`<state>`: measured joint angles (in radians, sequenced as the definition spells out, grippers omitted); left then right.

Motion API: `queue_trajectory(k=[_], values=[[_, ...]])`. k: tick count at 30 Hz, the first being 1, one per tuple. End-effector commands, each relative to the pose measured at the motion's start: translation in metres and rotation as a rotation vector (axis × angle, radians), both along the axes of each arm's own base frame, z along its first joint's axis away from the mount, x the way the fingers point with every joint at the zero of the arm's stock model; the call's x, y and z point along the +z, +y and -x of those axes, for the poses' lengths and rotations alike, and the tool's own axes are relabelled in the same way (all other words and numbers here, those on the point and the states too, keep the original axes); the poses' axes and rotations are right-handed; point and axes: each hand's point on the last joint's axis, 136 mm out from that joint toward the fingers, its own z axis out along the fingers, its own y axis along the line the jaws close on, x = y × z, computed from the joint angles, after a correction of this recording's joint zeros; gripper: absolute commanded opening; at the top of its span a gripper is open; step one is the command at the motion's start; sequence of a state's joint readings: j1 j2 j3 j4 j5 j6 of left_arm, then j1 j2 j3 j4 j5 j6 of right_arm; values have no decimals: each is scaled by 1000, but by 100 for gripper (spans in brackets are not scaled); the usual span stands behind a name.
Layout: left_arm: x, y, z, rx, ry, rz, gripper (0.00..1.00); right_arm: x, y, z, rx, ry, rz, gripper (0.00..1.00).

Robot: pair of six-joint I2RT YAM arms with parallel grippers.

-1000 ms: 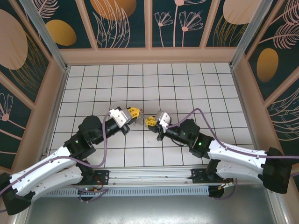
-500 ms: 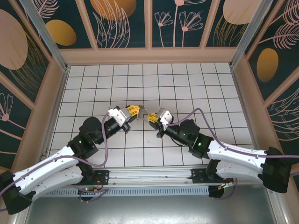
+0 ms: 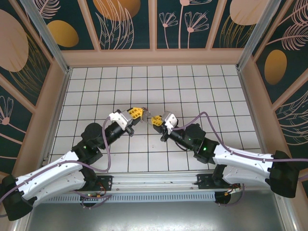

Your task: Put the keys on the keyring

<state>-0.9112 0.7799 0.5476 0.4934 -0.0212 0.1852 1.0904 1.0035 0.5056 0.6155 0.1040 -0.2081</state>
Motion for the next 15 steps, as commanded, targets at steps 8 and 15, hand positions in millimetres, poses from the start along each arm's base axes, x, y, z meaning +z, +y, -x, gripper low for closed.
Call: queue_trajectory(k=[8,15], values=[[23,11,-1,49,-53,52,0,25,1,23,51,-124,-56,19],[23,13,-2,66,-55,19,0,23,-4,34,98,-125,-72,29]])
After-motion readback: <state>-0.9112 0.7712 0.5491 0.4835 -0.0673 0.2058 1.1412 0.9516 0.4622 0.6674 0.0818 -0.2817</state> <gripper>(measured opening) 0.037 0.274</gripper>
